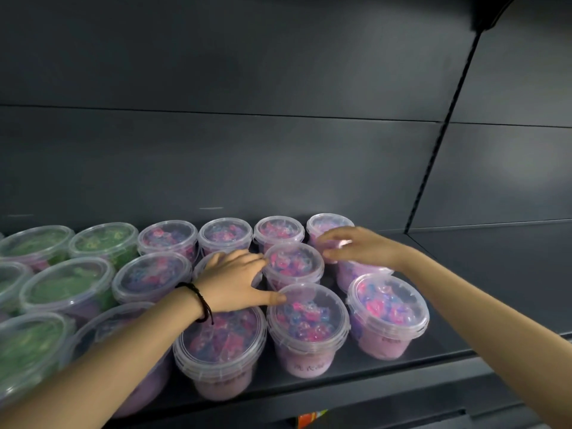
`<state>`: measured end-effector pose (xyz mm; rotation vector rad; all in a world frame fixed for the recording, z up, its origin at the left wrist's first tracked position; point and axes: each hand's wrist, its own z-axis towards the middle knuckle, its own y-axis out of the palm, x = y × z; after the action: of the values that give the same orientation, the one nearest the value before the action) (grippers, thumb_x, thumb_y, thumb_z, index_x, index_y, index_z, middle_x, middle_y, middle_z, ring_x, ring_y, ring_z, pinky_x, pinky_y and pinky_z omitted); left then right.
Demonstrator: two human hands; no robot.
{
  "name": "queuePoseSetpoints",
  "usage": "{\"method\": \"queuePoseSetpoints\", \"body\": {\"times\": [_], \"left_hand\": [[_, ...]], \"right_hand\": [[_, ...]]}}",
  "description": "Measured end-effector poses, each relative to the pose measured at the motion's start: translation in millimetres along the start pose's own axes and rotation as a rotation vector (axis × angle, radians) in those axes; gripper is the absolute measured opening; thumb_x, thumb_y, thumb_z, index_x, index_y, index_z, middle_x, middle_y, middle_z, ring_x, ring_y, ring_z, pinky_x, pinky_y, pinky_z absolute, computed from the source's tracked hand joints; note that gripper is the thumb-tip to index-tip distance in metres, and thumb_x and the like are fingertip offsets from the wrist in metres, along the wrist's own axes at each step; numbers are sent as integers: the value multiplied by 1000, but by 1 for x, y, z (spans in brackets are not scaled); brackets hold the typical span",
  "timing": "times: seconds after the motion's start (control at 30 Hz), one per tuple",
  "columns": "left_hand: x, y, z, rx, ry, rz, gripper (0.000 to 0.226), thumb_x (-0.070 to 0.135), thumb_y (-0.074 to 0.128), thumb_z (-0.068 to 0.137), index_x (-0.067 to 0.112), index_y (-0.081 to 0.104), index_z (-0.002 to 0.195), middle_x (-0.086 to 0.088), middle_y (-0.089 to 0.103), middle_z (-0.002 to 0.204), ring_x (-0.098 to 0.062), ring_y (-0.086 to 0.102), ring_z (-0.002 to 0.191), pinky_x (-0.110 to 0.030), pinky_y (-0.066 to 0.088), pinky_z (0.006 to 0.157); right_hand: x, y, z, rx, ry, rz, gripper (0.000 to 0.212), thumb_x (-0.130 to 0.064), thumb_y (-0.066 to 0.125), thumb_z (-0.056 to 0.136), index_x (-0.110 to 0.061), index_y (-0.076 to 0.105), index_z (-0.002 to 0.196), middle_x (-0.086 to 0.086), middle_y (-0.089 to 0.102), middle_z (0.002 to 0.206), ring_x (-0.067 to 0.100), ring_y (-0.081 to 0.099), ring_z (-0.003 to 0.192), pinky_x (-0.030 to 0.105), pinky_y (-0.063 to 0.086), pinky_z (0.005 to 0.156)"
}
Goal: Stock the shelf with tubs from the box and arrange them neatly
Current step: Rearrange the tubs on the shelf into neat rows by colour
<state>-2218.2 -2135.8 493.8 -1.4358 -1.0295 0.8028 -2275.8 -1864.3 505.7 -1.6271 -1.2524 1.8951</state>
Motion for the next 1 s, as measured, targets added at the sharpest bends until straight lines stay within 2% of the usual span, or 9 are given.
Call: {"method": "queuePoseSetpoints", "body": {"times": [0.1,0.33,0.5,0.57,0.73,0.8,0.87,0.97,1.0], "left_hand": [[-3,6,0,2,-23,-57,139,102,-3,32,33,15,151,13,14,159,-10,12,145,-41,14,117],[-4,8,-1,-8,-25,-147,123,103,6,33,52,21,144,14,13,159,-9,10,146,-42,11,118],[-2,11,-2,8,-45,-135,90,94,27,63,52,23,143,16,13,158,-9,9,146,-44,9,118],[-4,14,-2,3,-38,-140,105,100,17,49,53,23,143,16,13,158,-9,9,145,-45,9,117],[-6,16,-2,21,-38,-160,113,102,11,42,53,22,143,16,13,158,-10,9,145,-47,10,117],[-5,16,-1,28,-37,-153,120,103,4,36,52,22,143,16,13,158,-11,10,145,-47,11,117],[-6,17,0,31,-39,-155,122,103,2,35,51,22,144,16,13,158,-11,10,145,-47,10,117],[-6,18,-1,32,-38,-149,119,102,3,39,50,21,144,15,12,158,-11,9,145,-46,10,117],[-6,18,-1,31,-37,-148,117,101,5,41,50,21,145,15,12,158,-11,8,146,-46,9,117]], "right_hand": [[22,-24,-18,226,79,-168,37,-27,72,84,-24,65,120,-5,59,128,13,53,120,21,36,97],[28,-9,-30,181,304,-25,50,-39,77,78,-19,63,121,-6,59,114,16,57,109,32,48,96],[23,-5,-24,148,303,-21,64,-44,79,71,-25,57,128,-6,56,127,16,55,115,33,48,96],[23,-3,-22,93,310,12,74,-48,80,67,-30,53,134,-7,50,137,14,51,122,30,47,96],[15,0,-17,72,292,-144,61,-51,72,76,-28,57,130,-8,50,139,15,47,127,29,40,103],[11,1,-13,91,333,-228,50,-66,67,67,-33,65,105,-8,60,119,19,55,116,35,45,100],[8,1,-9,124,377,-294,47,-79,57,50,-42,56,79,-11,57,102,20,58,104,38,50,93],[9,1,-4,93,399,-313,61,-70,62,58,-35,61,108,-8,53,116,20,53,112,34,48,92],[9,-1,-4,79,397,-298,51,-65,64,62,-33,61,102,-7,52,115,20,52,109,30,47,88]]}}
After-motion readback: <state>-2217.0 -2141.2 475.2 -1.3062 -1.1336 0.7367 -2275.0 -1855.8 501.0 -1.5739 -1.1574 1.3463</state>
